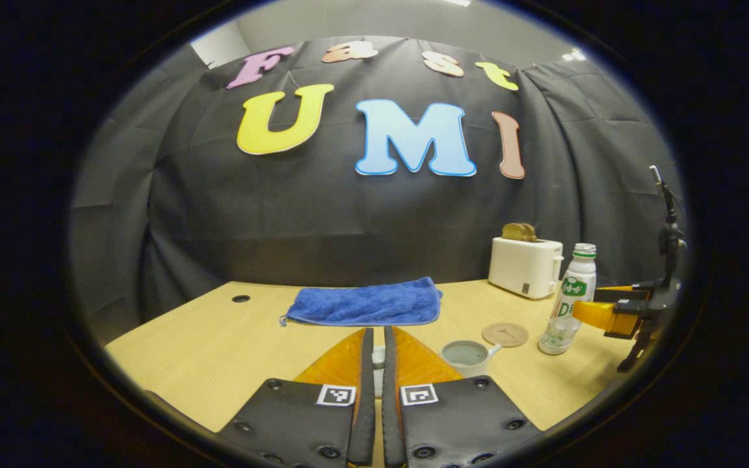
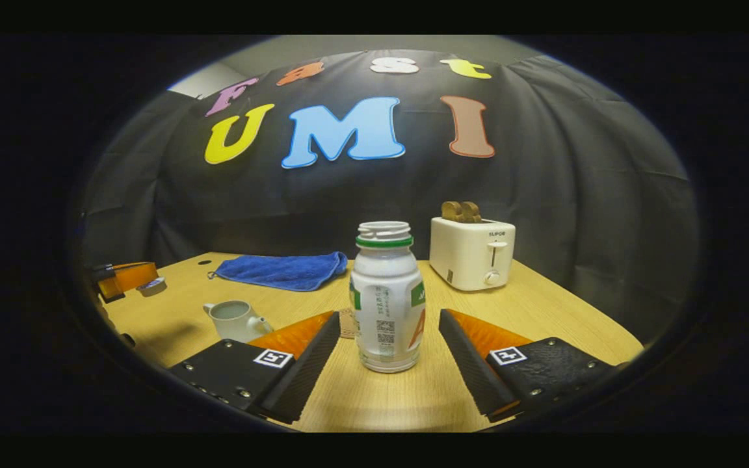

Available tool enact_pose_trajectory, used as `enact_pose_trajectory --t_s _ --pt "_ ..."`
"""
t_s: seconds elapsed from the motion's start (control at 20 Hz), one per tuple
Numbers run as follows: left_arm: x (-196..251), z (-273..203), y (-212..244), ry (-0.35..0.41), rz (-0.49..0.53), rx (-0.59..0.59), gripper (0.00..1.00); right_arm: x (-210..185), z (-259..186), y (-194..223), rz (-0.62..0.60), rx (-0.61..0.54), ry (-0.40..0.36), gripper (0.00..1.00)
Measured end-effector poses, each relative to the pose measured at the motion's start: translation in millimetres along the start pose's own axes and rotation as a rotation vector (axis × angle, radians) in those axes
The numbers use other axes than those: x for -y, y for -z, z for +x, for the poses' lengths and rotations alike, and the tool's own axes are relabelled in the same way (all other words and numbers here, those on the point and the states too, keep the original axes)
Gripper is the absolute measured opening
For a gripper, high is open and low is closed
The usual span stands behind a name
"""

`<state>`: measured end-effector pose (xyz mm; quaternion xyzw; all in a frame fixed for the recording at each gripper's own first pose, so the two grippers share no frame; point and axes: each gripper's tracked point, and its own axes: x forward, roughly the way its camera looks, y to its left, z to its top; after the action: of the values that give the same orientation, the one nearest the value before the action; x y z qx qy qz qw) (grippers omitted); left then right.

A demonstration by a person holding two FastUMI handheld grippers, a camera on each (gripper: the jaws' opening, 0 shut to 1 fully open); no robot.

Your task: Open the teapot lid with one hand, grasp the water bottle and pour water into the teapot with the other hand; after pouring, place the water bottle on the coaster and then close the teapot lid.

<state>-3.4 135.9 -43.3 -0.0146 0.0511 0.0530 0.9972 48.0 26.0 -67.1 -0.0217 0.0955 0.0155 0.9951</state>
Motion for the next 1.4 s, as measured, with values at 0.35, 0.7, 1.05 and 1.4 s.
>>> enact_pose_trajectory --t_s 0.35,0.7,1.05,1.4 --pt "-22 -6 21 -0.016 -0.030 -0.020 0.15 0 14 12 -0.038 -0.045 0.037 0.91" --pt "-30 -7 35 -0.021 -0.044 -0.035 0.11 0 19 14 -0.066 -0.050 0.051 0.76" --pt "-34 -6 44 -0.021 -0.065 -0.041 0.15 -2 19 13 -0.067 -0.031 0.053 0.71" --pt "-43 -7 51 -0.039 -0.085 -0.040 0.11 -7 15 9 -0.237 -0.003 0.101 0.70"
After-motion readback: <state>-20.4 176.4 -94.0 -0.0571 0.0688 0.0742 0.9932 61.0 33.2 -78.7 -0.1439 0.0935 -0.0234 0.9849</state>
